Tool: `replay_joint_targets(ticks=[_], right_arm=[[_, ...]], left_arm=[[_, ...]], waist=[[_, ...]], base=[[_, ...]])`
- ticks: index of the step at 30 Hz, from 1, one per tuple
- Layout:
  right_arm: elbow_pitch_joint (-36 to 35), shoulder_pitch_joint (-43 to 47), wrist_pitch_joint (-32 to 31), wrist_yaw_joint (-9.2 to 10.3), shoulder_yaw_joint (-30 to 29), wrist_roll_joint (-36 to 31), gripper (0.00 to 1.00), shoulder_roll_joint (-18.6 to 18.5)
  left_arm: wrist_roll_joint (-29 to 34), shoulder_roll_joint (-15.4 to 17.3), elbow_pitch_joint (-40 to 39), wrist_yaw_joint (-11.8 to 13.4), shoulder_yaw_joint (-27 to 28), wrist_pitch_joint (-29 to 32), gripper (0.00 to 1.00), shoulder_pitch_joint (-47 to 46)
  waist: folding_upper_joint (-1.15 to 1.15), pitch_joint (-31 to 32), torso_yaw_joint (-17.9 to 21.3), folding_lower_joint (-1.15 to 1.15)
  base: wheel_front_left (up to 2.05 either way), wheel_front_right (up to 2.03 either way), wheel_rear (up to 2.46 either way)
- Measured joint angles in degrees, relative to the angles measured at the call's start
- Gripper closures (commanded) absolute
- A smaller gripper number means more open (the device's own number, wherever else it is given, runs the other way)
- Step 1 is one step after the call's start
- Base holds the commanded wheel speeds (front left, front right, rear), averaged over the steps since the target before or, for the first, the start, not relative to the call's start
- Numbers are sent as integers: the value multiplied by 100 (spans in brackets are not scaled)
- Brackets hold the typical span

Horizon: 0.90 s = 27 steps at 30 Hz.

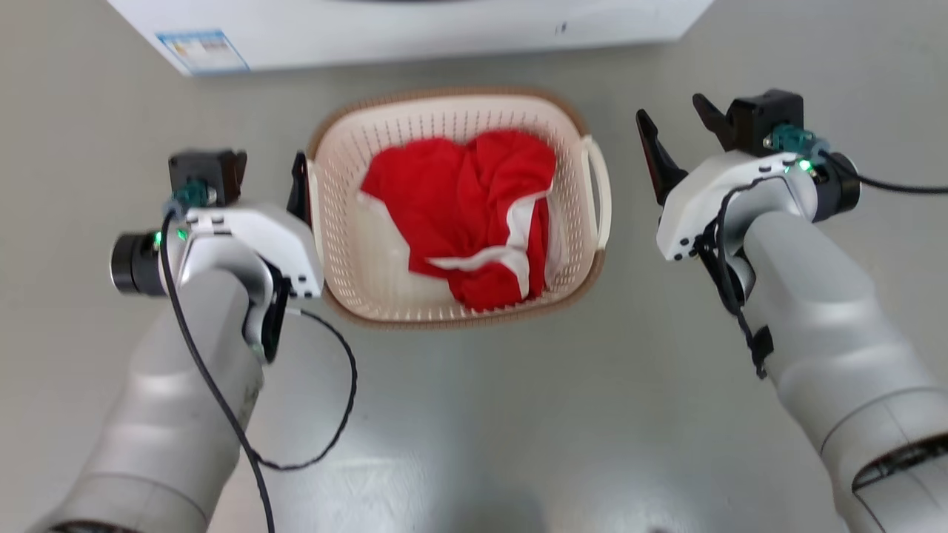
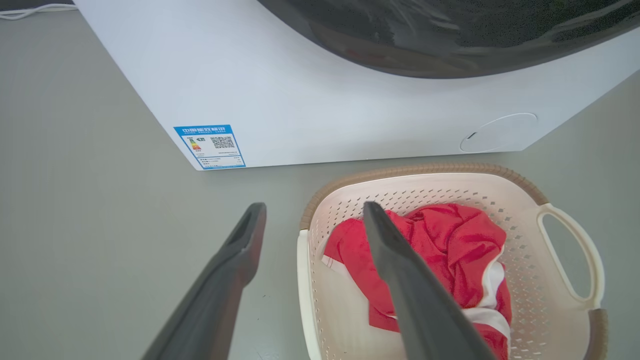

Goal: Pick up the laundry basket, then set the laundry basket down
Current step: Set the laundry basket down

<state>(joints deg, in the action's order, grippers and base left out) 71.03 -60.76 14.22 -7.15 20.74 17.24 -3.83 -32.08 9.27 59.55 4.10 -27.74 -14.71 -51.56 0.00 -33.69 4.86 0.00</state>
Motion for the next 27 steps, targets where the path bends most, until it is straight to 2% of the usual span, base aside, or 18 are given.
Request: replay_joint_targets(ticks=[8,19,27], right_arm=[[-886,1257,10,0,-1174,-1168,0,2],[-1778,2438,11,0,-1417,-1592,0,23],[-2309,3042,14,0,-1559,-1736,0,36]], left_arm=[[285,-26,-535,-18,568,0,0,998],[563,-143,-1249,-169,1568,1,0,2457],[911,-254,-1631,-261,2000,1,0,3136]], waist=[[0,1063,-68,0],[0,2507,-134,0],[0,3130,-207,-1]], base=[[0,0,0],[0,0,0],[0,0,0]])
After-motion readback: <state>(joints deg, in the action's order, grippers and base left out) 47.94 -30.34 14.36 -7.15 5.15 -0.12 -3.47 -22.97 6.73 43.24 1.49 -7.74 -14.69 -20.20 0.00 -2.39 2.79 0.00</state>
